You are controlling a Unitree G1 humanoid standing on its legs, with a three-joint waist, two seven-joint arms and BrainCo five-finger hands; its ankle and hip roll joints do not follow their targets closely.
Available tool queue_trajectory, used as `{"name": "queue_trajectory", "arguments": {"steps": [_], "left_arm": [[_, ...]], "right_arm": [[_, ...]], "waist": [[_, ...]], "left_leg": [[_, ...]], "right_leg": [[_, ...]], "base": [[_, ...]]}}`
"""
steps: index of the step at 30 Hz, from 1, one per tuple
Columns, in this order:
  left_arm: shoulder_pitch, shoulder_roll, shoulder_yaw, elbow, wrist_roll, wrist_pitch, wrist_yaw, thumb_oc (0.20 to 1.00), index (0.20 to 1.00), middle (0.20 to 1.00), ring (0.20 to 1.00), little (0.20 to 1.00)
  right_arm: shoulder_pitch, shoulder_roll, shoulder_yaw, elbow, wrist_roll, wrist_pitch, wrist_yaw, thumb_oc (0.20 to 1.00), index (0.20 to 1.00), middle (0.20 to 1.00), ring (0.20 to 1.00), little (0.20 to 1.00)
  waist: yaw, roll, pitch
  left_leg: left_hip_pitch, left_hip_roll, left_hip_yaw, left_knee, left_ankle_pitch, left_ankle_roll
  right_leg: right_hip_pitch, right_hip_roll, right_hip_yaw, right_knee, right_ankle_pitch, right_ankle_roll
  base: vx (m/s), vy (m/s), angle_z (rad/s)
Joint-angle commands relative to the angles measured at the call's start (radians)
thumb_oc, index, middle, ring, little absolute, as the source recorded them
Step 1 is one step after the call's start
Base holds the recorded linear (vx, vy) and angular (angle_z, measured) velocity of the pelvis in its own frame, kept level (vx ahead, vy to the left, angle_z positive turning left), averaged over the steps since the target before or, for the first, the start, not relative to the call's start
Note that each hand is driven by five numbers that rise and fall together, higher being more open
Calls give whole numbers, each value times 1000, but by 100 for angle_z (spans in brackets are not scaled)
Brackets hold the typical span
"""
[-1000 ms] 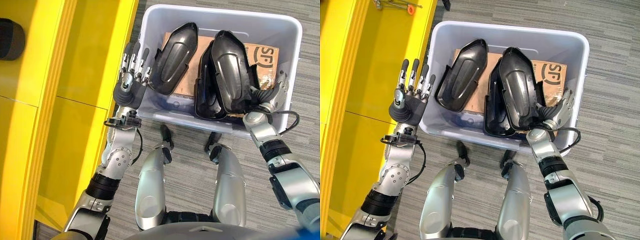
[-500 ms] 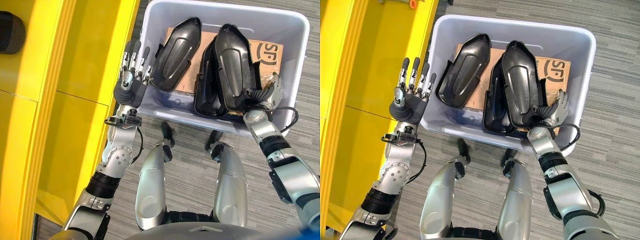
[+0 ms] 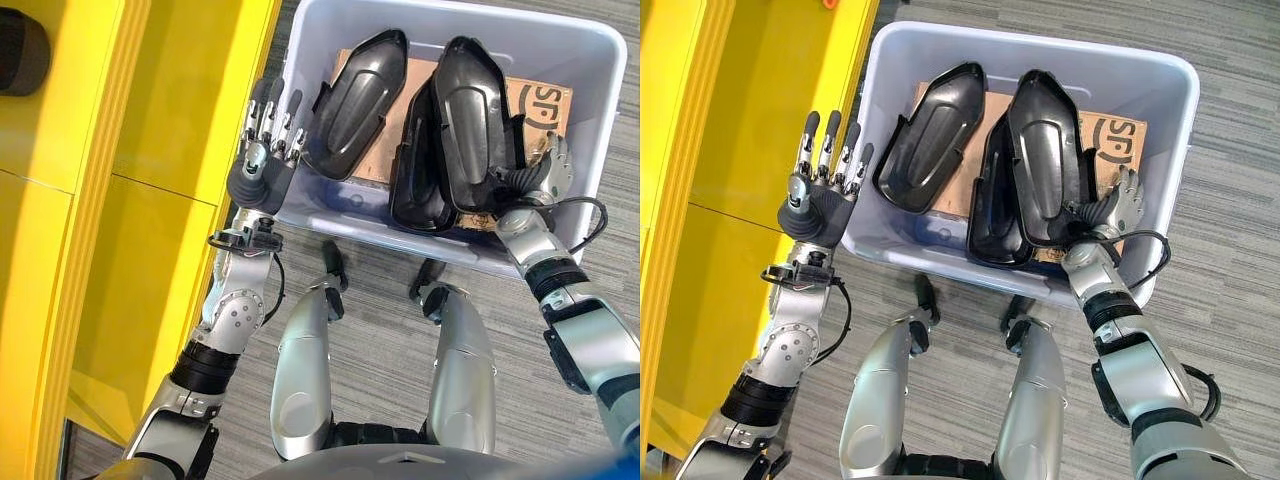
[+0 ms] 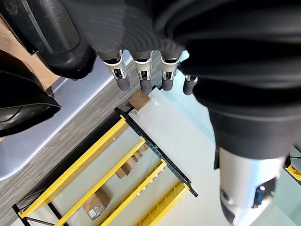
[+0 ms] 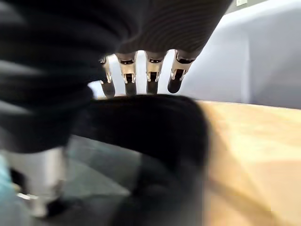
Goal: Move parts from the plastic box to the shelf.
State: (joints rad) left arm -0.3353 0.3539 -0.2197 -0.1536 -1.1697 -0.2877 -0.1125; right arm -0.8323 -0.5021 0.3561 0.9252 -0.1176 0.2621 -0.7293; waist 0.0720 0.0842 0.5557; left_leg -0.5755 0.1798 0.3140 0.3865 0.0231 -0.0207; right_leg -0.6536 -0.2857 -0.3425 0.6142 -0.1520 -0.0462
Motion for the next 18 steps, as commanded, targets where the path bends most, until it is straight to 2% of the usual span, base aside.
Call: {"name": "queue_trajectory", "arguments": {"steps": [1, 2, 4, 5, 10, 11, 13, 18], "left_arm": [[-5, 13, -19, -27, -27, -31, -52, 1000, 1000, 1000, 1000, 1000], [-4, 12, -20, -23, -28, -31, -57, 1000, 1000, 1000, 1000, 1000], [-4, 11, -24, -13, -31, -35, -68, 1000, 1000, 1000, 1000, 1000], [-6, 12, -29, -15, -31, -39, -67, 1000, 1000, 1000, 1000, 1000], [-6, 14, -29, -18, -33, -35, -71, 1000, 1000, 1000, 1000, 1000], [-6, 15, -31, -18, -35, -33, -71, 1000, 1000, 1000, 1000, 1000], [-1, 11, -32, -14, -31, -34, -80, 1000, 1000, 1000, 1000, 1000], [4, 13, -39, -9, -40, -47, -93, 1000, 1000, 1000, 1000, 1000]], "right_arm": [[7, -27, 80, 85, -86, 97, 77, 1000, 1000, 1000, 1000, 1000], [5, -29, 92, 94, -93, 108, 93, 602, 602, 602, 602, 602], [4, -29, 115, 109, -61, 121, 104, 260, 260, 260, 260, 260], [4, -24, 128, 124, -21, 118, 99, 200, 200, 200, 200, 200], [-3, -17, 135, 158, -71, 120, 144, 200, 200, 200, 200, 200], [-15, -18, 160, 169, -200, 164, 182, 200, 200, 200, 200, 200], [-16, -25, 196, 181, -316, 214, 219, 200, 200, 200, 200, 200], [-9, -24, 214, 200, -302, 251, 210, 200, 200, 200, 200, 200]], "waist": [[24, 54, -36], [25, 54, -36], [27, 54, -36], [29, 54, -36], [36, 57, -36], [42, 59, -36], [46, 61, -36], [50, 66, -36]], "left_leg": [[-10, -18, -55, -31, -58, -28], [-11, -17, -56, -31, -57, -28], [-13, -16, -57, -30, -56, -28], [-15, -15, -58, -30, -55, -27], [-15, -15, -61, -28, -55, -26], [-21, -16, -64, -22, -56, -26], [-26, -16, -66, -22, -52, -25], [-30, -16, -66, -23, -50, -25]], "right_leg": [[2, -11, 27, 107, -84, 81], [2, -11, 26, 108, -84, 80], [1, -11, 25, 109, -83, 80], [1, -12, 23, 107, -83, 79], [3, -17, 18, 111, -84, 78], [-1, -21, 14, 119, -85, 79], [-4, -24, 11, 122, -84, 80], [-6, -27, 8, 123, -83, 80]], "base": [[0, 0, 0], [-7, -33, 1], [0, 0, 0], [0, 0, 0], [0, 0, 0], [-2, -14, 4], [-1, -11, 10], [-1, 1, 5]]}}
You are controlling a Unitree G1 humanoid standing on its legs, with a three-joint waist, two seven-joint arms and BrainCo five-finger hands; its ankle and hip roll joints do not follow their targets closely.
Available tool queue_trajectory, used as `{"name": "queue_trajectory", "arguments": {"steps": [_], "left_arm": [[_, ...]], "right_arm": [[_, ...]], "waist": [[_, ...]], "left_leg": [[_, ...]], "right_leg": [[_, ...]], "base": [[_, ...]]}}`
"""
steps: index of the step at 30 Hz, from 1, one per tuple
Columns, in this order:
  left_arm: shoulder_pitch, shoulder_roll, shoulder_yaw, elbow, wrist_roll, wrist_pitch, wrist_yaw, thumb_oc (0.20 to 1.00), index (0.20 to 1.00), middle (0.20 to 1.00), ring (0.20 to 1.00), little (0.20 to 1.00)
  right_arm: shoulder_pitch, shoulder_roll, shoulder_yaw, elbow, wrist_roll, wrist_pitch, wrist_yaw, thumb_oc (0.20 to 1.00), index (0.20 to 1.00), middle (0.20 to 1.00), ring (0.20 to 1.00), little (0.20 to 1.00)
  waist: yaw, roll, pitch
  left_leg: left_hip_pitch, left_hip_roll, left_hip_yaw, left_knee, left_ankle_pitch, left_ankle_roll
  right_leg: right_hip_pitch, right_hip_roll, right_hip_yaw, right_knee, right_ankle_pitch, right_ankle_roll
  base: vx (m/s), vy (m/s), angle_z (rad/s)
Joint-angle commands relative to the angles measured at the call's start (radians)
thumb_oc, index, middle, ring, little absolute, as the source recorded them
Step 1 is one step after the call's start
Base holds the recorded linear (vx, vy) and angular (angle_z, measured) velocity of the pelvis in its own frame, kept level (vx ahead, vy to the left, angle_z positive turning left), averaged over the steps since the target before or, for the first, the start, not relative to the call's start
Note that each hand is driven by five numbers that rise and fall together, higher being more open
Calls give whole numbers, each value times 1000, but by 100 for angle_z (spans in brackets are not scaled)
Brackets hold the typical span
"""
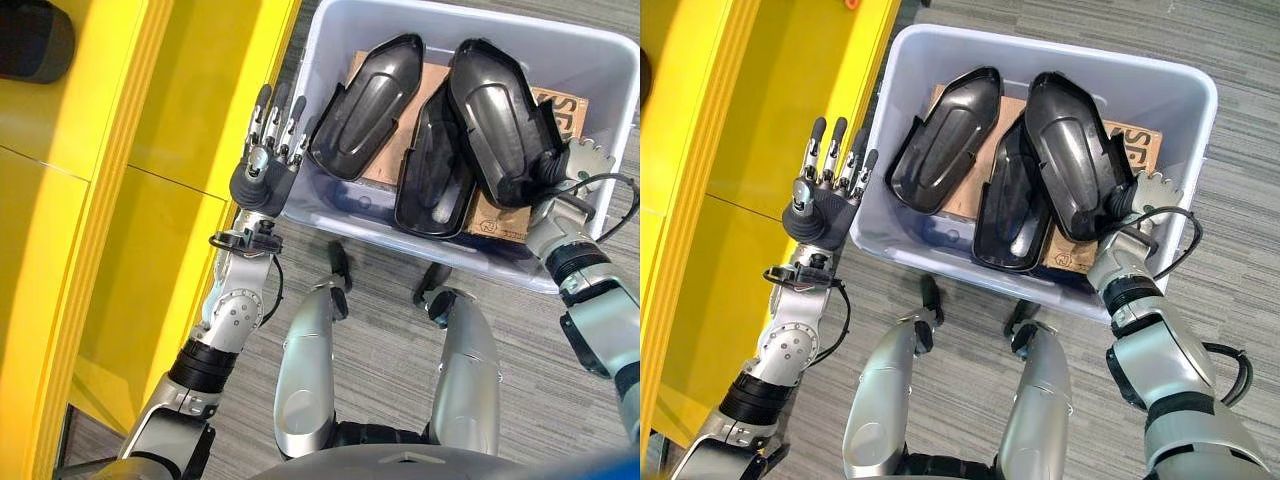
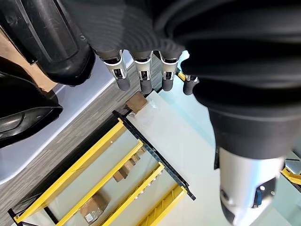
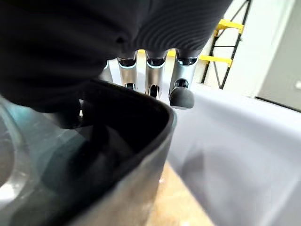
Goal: Move parts from the plastic box to the shelf.
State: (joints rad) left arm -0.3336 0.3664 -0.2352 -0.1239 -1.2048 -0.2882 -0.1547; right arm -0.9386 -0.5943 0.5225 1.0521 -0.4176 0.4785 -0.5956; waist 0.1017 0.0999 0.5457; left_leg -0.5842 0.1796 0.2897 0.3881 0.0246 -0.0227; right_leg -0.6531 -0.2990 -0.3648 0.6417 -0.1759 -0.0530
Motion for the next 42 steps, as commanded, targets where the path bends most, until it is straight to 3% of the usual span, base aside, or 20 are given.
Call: {"name": "queue_trajectory", "arguments": {"steps": [1, 4, 7, 8, 9, 12, 13, 15, 18, 23, 30, 35, 41, 42], "left_arm": [[4, 2, -23, -38, -10, -46, -54, 1000, 1000, 1000, 1000, 1000], [10, 2, -24, -44, -12, -46, -57, 1000, 1000, 1000, 1000, 1000], [18, 4, -23, -47, -20, -48, -64, 1000, 1000, 1000, 1000, 1000], [20, 5, -23, -49, -20, -50, -63, 1000, 1000, 1000, 1000, 1000], [25, 9, -23, -60, -24, -58, -57, 1000, 1000, 1000, 1000, 1000], [34, 13, -17, -67, -26, -65, -55, 1000, 1000, 1000, 1000, 1000], [47, 17, -8, -80, -26, -73, -50, 1000, 1000, 1000, 1000, 1000], [54, 15, -1, -87, -25, -75, -43, 1000, 1000, 1000, 1000, 1000], [79, 7, 22, -110, -1, -92, 6, 1000, 1000, 1000, 1000, 1000], [94, -10, 45, -107, 8, -108, 28, 1000, 1000, 1000, 1000, 1000], [136, -23, 72, -107, 32, -99, 34, 1000, 1000, 1000, 1000, 1000], [178, -26, 90, -96, 26, -81, 30, 1000, 1000, 1000, 1000, 1000], [271, -40, 121, -89, 35, -38, 35, 1000, 1000, 1000, 1000, 1000], [301, -49, 133, -87, 47, -16, 39, 1000, 1000, 1000, 1000, 1000]], "right_arm": [[101, 67, 47, 76, 2, 37, 73, 200, 200, 200, 200, 200], [114, 69, 41, 85, 30, 33, 42, 200, 200, 200, 200, 200], [134, 72, 26, 83, 104, -25, -57, 200, 200, 200, 200, 200], [140, 72, 18, 74, 151, -73, -111, 200, 200, 200, 200, 200], [151, 77, -6, 44, 230, -174, -215, 200, 200, 200, 200, 200], [167, 76, -25, -5, 268, -232, -282, 200, 200, 200, 200, 200], [190, 69, -53, -65, 273, -309, -332, 200, 200, 200, 200, 200], [211, 69, -75, -118, 262, -331, -364, 200, 200, 200, 200, 200], [295, 57, -141, -378, 87, -383, -487, 200, 200, 200, 200, 200], [371, 62, -180, -566, 34, -367, -526, 200, 200, 200, 200, 200], [457, 64, -247, -678, 36, -367, -549, 200, 200, 200, 200, 200], [475, 61, -281, -687, 25, -350, -525, 200, 200, 200, 200, 200], [542, 69, -306, -697, 106, -397, -382, 200, 200, 200, 200, 200], [571, 84, -302, -720, 148, -429, -292, 200, 200, 200, 200, 200]], "waist": [[21, 50, -26], [21, 51, -26], [19, 52, -26], [16, 51, -26], [10, 50, -26], [2, 45, -26], [-8, 39, -26], [-15, 34, -26], [-57, 12, -26], [-88, -5, -26], [-107, -14, -26], [-99, -18, -76], [-80, -42, -184], [-75, -49, -215]], "left_leg": [[-22, -16, -42, -25, -51, -23], [-19, -16, -43, -29, -50, -22], [-9, -16, -40, -36, -49, -21], [-2, -17, -39, -40, -48, -21], [18, -19, -38, -54, -47, -21], [41, -20, -34, -68, -46, -22], [60, -21, -31, -80, -44, -23], [79, -21, -28, -91, -44, -25], [164, -19, -20, -130, -42, -29], [257, -22, -13, -165, -41, -33], [399, -14, -14, -210, -32, -41], [484, 3, -14, -250, -7, -40], [582, 21, -30, -314, 20, -52], [602, 31, -33, -333, 34, -59]], "right_leg": [[-8, -14, 31, 96, -59, 88], [-6, -15, 31, 95, -59, 88], [3, -12, 34, 87, -56, 89], [10, -8, 36, 82, -55, 89], [27, 0, 42, 63, -49, 92], [48, 9, 47, 38, -44, 95], [66, 17, 51, 16, -37, 99], [83, 24, 55, -3, -33, 102], [155, 51, 80, -69, -22, 113], [243, 68, 96, -117, -19, 118], [393, 75, 100, -187, -11, 111], [504, 83, 82, -261, 15, 94], [640, 95, 55, -347, 30, 87], [671, 95, 46, -365, 32, 85]], "base": [[0, 0, 0], [-2, 5, 6], [0, 2, 1], [0, 0, 0], [0, 0, 0], [1, 19, -2], [-5, 19, -4], [4, 27, -9], [16, 49, -10], [24, 40, -20], [62, 26, -9], [112, 9, -9], [232, 19, 1], [245, 97, 0]]}}
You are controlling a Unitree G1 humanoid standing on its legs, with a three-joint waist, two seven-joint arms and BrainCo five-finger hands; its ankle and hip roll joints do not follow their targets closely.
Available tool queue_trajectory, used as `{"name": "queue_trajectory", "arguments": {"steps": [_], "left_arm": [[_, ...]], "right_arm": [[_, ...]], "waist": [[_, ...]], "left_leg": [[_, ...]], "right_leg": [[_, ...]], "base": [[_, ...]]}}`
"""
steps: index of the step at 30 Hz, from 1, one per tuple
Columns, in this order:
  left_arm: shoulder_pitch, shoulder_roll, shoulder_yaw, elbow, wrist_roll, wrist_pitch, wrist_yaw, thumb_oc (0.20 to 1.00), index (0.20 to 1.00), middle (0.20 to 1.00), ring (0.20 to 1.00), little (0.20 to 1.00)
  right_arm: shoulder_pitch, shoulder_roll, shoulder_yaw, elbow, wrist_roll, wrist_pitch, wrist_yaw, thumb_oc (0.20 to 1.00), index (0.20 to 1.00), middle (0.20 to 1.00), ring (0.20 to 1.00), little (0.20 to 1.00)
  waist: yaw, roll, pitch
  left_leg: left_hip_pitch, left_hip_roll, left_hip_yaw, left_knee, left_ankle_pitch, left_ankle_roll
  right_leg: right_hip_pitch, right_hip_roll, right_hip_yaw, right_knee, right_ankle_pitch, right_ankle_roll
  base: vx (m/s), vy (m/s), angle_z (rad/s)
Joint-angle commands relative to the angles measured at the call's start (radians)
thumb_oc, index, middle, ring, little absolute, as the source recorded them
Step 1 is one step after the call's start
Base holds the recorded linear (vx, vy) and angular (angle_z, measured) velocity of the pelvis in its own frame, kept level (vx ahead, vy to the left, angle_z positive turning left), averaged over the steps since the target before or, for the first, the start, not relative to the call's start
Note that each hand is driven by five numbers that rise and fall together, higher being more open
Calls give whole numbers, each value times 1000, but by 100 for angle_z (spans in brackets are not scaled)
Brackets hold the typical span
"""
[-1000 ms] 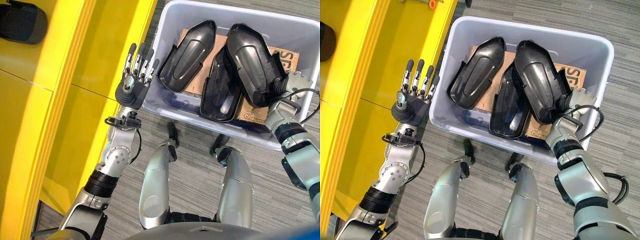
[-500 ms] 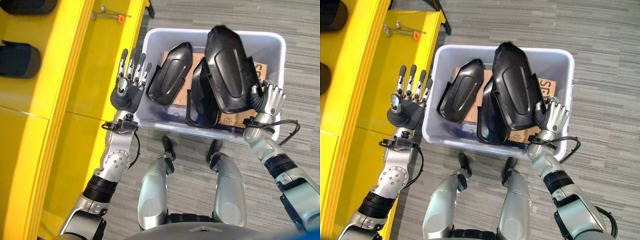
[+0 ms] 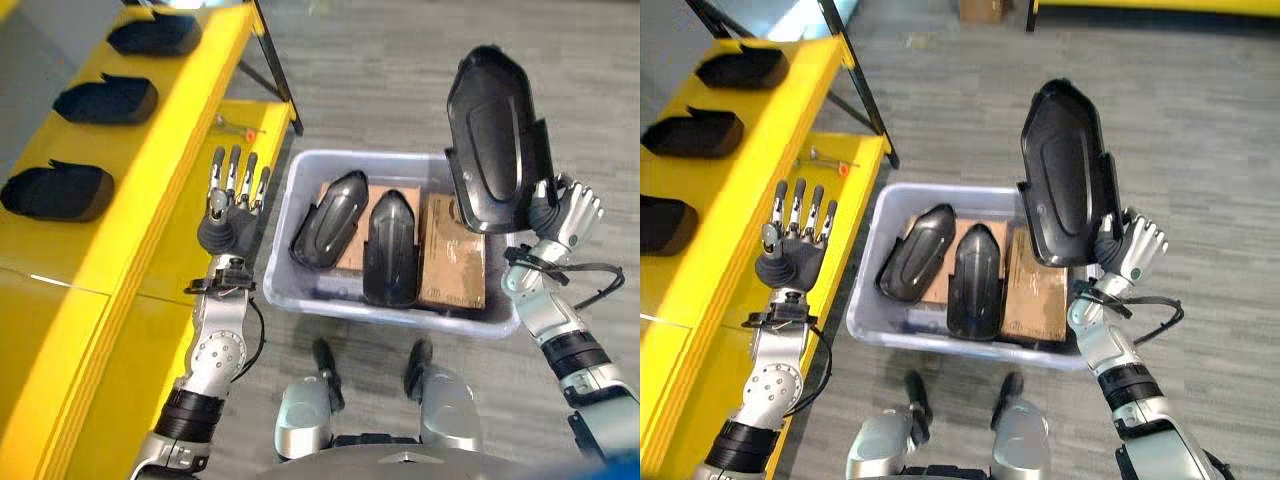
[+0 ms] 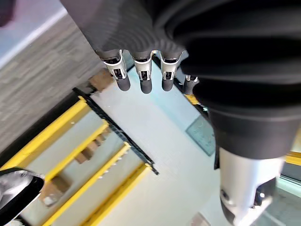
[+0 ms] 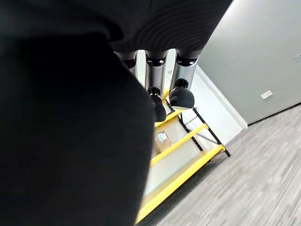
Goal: Move parts from the plastic box to the shelf.
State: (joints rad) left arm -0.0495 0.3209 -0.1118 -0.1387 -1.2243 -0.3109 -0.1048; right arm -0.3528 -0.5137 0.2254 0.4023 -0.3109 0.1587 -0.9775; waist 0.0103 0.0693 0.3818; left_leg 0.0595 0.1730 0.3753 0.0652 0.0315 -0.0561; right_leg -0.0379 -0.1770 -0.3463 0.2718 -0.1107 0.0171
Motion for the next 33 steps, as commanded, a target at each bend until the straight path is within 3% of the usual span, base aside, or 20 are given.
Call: {"name": "queue_trajectory", "arguments": {"steps": [1, 4, 6, 10, 14, 15, 17, 21, 23, 24, 25, 26, 27, 28, 31, 33], "left_arm": [[33, -7, 20, -72, 61, 52, -66, 1000, 1000, 1000, 1000, 1000], [62, -10, 37, -81, 51, 57, -127, 1000, 1000, 1000, 1000, 1000], [84, -13, 62, -75, 58, 76, -109, 1000, 1000, 1000, 1000, 1000], [132, -14, 111, -74, 142, 102, -70, 1000, 1000, 1000, 1000, 1000], [160, -7, 137, -78, 167, 118, -92, 1000, 1000, 1000, 1000, 1000], [170, 9, 150, -69, 210, 145, -93, 1000, 1000, 1000, 1000, 1000], [172, 16, 151, -63, 255, 154, -87, 1000, 1000, 1000, 1000, 1000], [151, 36, 131, -30, 267, 177, -90, 1000, 1000, 1000, 1000, 1000], [129, 46, 116, -16, 253, 185, -83, 1000, 1000, 1000, 1000, 1000], [119, 49, 109, -10, 245, 200, -93, 1000, 1000, 1000, 1000, 1000], [99, 43, 77, 5, 242, 224, -119, 1000, 1000, 1000, 1000, 1000], [99, 43, 77, 5, 242, 224, -119, 1000, 1000, 1000, 1000, 1000], [91, 35, 56, 7, 251, 236, -128, 1000, 1000, 1000, 1000, 1000], [90, 33, 54, 8, 252, 237, -129, 1000, 1000, 1000, 1000, 1000], [80, 13, 31, 17, 257, 255, -132, 1000, 1000, 1000, 1000, 1000], [77, 7, 32, 28, 263, 257, -129, 1000, 1000, 1000, 1000, 1000]], "right_arm": [[7, 24, 6, -102, 102, -142, 182, 200, 200, 200, 200, 200], [26, 53, 29, -153, 195, -184, 322, 200, 200, 200, 200, 200], [59, 87, 57, -206, 287, -229, 462, 200, 200, 200, 200, 200], [122, 123, 106, -322, 409, -263, 644, 200, 200, 200, 200, 200], [133, 139, 141, -388, 465, -247, 737, 200, 200, 200, 200, 200], [122, 158, 179, -409, 481, -215, 758, 200, 200, 200, 200, 200], [118, 167, 190, -402, 484, -215, 759, 200, 200, 200, 200, 200], [104, 210, 212, -368, 508, -210, 744, 200, 200, 200, 200, 200], [105, 218, 225, -362, 523, -213, 719, 200, 200, 200, 200, 200], [113, 211, 221, -370, 531, -216, 703, 200, 200, 200, 200, 200], [149, 181, 194, -400, 550, -219, 685, 200, 200, 200, 200, 200], [149, 180, 194, -400, 550, -219, 686, 200, 200, 200, 200, 200], [180, 162, 163, -425, 559, -213, 704, 200, 200, 200, 200, 200], [182, 161, 162, -426, 560, -211, 706, 200, 200, 200, 200, 200], [201, 155, 139, -435, 580, -208, 724, 200, 200, 200, 200, 200], [208, 160, 130, -427, 583, -212, 752, 200, 200, 200, 200, 200]], "waist": [[17, -24, -72], [21, -32, -92], [22, -37, -106], [32, -47, -134], [49, -51, -149], [75, -57, -169], [86, -58, -178], [127, -55, -197], [120, -54, -202], [109, -56, -206], [70, -64, -212], [69, -63, -216], [42, -74, -212], [41, -74, -214], [11, -74, -211], [10, -74, -212]], "left_leg": [[-22, 45, -118, -30, 38, -30], [-8, 56, -114, -51, 56, -39], [0, 57, -112, -66, 64, -41], [22, 50, -92, -97, 69, -41], [36, 41, -74, -120, 71, -39], [53, 18, -71, -143, 60, -40], [50, 6, -70, -146, 57, -34], [37, -66, -63, -152, 23, 12], [17, -79, -76, -152, 15, 26], [4, -83, -90, -152, 14, 27], [-34, -115, -158, -152, 25, 41], [-38, -113, -158, -152, 27, 41], [-48, -148, -209, -152, 24, 45], [-53, -149, -214, -152, 26, 46], [-67, -174, -279, -152, 32, 49], [-67, -178, -295, -152, 31, 49]], "right_leg": [[79, -26, 20, -11, -31, 15], [106, -25, 10, -33, -26, 15], [125, -29, 1, -45, -25, 20], [156, -42, -32, -82, -7, 44], [177, -54, -66, -111, 13, 65], [205, -71, -94, -135, 26, 103], [213, -79, -110, -142, 37, 114], [200, -134, -176, -93, 111, 141], [182, -94, -147, -90, 81, 133], [178, -32, -118, -117, 35, 116], [131, 98, -5, -175, 30, 57], [128, 100, -6, -178, 33, 56], [123, 152, 85, -236, 58, 40], [120, 156, 91, -241, 63, 39], [116, 194, 210, -273, 85, 29], [119, 184, 207, -280, 91, 32]], "base": [[254, 136, -3], [90, 115, -4], [67, 192, 2], [37, 239, 5], [-3, 254, 18], [8, 375, 22], [-27, 331, 37], [-82, 270, 20], [-71, 61, 34], [-42, -47, 54], [-41, -47, 84], [7, -55, 116], [35, -37, 154], [59, -51, 145], [26, -76, 58], [16, -107, 33]]}}
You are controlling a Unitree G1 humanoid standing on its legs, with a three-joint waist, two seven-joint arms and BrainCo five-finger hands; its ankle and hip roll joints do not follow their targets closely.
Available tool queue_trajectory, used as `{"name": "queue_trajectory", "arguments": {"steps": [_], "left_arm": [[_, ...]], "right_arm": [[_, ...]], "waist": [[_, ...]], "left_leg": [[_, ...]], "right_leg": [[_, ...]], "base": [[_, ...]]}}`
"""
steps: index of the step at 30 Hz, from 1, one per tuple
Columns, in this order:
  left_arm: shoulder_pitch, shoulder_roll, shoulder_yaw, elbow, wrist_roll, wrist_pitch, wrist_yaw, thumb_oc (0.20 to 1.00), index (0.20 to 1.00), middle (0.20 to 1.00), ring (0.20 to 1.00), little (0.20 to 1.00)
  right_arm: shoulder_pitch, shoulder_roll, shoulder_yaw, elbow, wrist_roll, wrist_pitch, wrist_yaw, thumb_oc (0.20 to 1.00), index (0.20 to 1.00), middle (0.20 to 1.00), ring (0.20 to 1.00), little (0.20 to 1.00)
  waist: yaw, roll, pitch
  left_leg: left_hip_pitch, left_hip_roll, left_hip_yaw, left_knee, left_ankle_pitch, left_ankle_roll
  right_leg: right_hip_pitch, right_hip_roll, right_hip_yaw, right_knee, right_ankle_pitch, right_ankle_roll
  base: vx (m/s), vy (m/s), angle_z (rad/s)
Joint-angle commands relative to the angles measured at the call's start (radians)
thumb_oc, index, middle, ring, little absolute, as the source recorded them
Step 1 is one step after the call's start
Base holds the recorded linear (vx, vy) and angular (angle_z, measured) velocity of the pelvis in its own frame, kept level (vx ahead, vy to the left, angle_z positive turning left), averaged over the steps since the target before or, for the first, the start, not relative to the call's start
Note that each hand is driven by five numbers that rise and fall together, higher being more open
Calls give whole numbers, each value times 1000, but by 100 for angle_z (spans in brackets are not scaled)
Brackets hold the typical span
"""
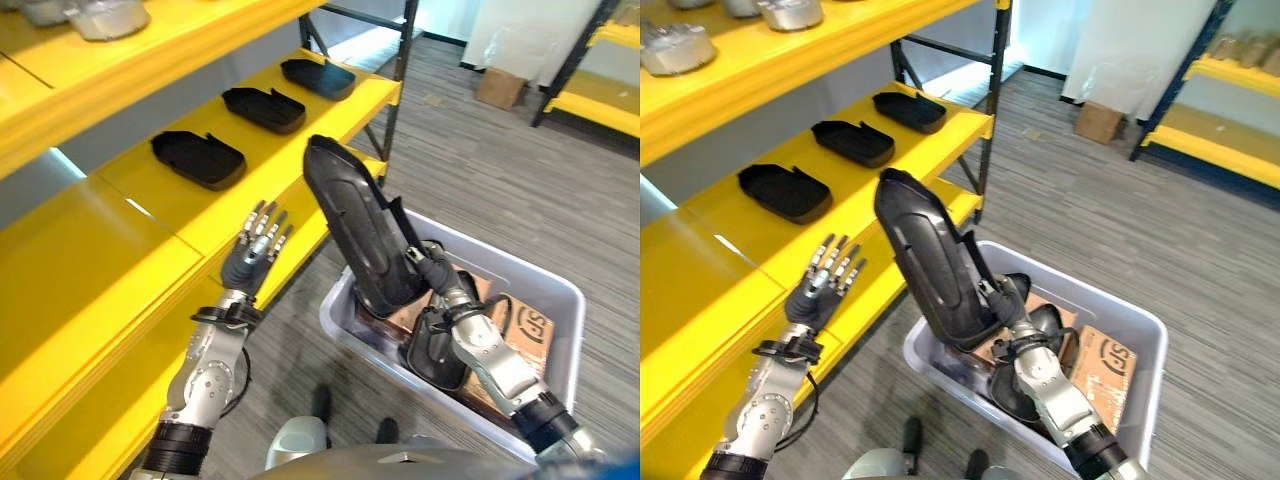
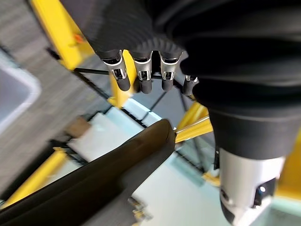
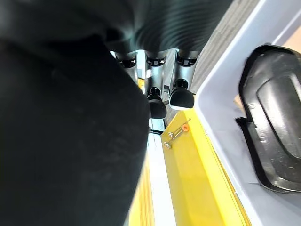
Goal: Move parts from the plastic box to the shelf.
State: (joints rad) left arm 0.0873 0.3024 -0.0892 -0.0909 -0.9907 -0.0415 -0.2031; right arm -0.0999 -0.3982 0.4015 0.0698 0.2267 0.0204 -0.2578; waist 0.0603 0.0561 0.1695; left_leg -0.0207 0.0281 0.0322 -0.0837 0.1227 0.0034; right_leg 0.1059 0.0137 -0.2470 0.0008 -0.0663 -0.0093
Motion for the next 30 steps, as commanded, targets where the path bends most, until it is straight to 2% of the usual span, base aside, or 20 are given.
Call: {"name": "queue_trajectory", "arguments": {"steps": [1, 5, 8, 10, 11, 12, 13, 14, 16, 17, 20, 23, 26, 30], "left_arm": [[-59, 22, 11, -15, 34, -12, -33, 1000, 1000, 1000, 1000, 1000], [-41, 15, 17, 1, 62, -8, -34, 1000, 1000, 1000, 1000, 1000], [-43, 18, 13, 10, 85, -5, -38, 1000, 1000, 1000, 1000, 1000], [-49, 14, 7, 15, 82, 5, -44, 1000, 1000, 1000, 1000, 1000], [-63, 5, -7, 22, 84, 30, -77, 1000, 1000, 1000, 1000, 1000], [-74, 2, -21, 30, 93, 37, -91, 1000, 1000, 1000, 1000, 1000], [-88, -1, -35, 40, 123, 30, -92, 1000, 1000, 1000, 1000, 1000], [-95, -1, -42, 44, 146, 11, -83, 1000, 1000, 1000, 1000, 1000], [-105, -3, -44, 49, 123, -3, -48, 1000, 1000, 1000, 1000, 1000], [-108, -3, -40, 51, 124, -4, -39, 1000, 1000, 1000, 1000, 1000], [-123, 2, -34, 54, 164, -2, -15, 1000, 1000, 1000, 1000, 1000], [-126, 9, -37, 44, 157, 1, -49, 1000, 1000, 1000, 1000, 1000], [-127, 14, -41, 30, 162, 5, -45, 1000, 1000, 1000, 1000, 1000], [-144, 34, -54, 23, 196, 11, 17, 1000, 1000, 1000, 1000, 1000]], "right_arm": [[-43, 46, -48, -90, 51, -78, 43, 200, 200, 200, 200, 200], [-54, 52, -27, -79, 65, -90, 68, 200, 200, 200, 200, 200], [-62, 57, -9, -79, 69, -86, 70, 200, 200, 200, 200, 200], [-58, 60, -3, -78, 64, -88, 62, 200, 200, 200, 200, 200], [-51, 60, -8, -86, 54, -83, 16, 200, 200, 200, 200, 200], [-49, 59, -14, -85, 48, -81, -7, 200, 200, 200, 200, 200], [-53, 59, -22, -71, 46, -88, -18, 200, 200, 200, 200, 200], [-59, 58, -28, -57, 46, -97, -10, 200, 200, 200, 200, 200], [-82, 57, -35, -26, 36, -106, 14, 200, 200, 200, 200, 200], [-86, 56, -34, -25, 33, -102, 14, 200, 200, 200, 200, 200], [-88, 50, -32, -23, 28, -84, 3, 200, 200, 200, 200, 200], [-87, 38, -36, -17, 41, -88, 2, 200, 200, 200, 200, 200], [-91, 37, -34, -3, 46, -96, 13, 200, 200, 200, 200, 200], [-84, 38, -28, -7, 43, -83, 22, 200, 200, 200, 200, 200]], "waist": [[-38, -60, -1], [-28, -48, -1], [-31, -35, 4], [-44, -28, 11], [-75, -28, 20], [-97, -31, 19], [-120, -35, 27], [-129, -36, 30], [-140, -35, 37], [-143, -34, 36], [-155, -31, 20], [-153, -27, 6], [-143, -19, -2], [-152, -8, -12]], "left_leg": [[14, -34, 41, -4, -61, -10], [31, -38, 14, -4, -71, -11], [43, -38, 61, -4, -76, -11], [53, -29, 136, 2, -75, -16], [65, -2, 288, 48, -88, -25], [78, 18, 371, 81, -111, -30], [77, 49, 436, 142, -138, -34], [71, 69, 457, 178, -149, -36], [72, 128, 480, 261, -146, -45], [79, 143, 486, 268, -141, -47], [116, 209, 506, 282, -73, -80], [132, 265, 494, 282, -5, -114], [135, 272, 453, 260, 16, -123], [168, 247, 503, 177, -28, -103]], "right_leg": [[-24, -11, 109, -13, 49, 59], [-21, -27, 105, -31, 55, 58], [-18, -39, 72, -26, 50, 58], [-10, -51, 29, -24, 48, 61], [-3, -75, -34, -17, 44, 64], [0, -94, -65, -10, 35, 68], [0, -114, -98, 8, 27, 63], [-4, -123, -113, 22, 23, 58], [-9, -136, -126, 62, 0, 38], [-10, -138, -128, 69, -6, 33], [-3, -140, -142, 80, -23, 16], [0, -145, -151, 93, -36, 8], [-2, -158, -143, 114, -42, 16], [5, -193, -175, 143, -47, 41]], "base": [[28, -171, 71], [7, -122, 22], [-4, -61, 17], [-22, -2, 48], [-49, 54, 78], [-89, 80, 117], [-68, 55, 189], [-70, 39, 261], [-2, 69, 184], [36, 92, 64], [64, 103, 49], [70, 171, 12], [93, 284, 20], [108, 401, 27]]}}
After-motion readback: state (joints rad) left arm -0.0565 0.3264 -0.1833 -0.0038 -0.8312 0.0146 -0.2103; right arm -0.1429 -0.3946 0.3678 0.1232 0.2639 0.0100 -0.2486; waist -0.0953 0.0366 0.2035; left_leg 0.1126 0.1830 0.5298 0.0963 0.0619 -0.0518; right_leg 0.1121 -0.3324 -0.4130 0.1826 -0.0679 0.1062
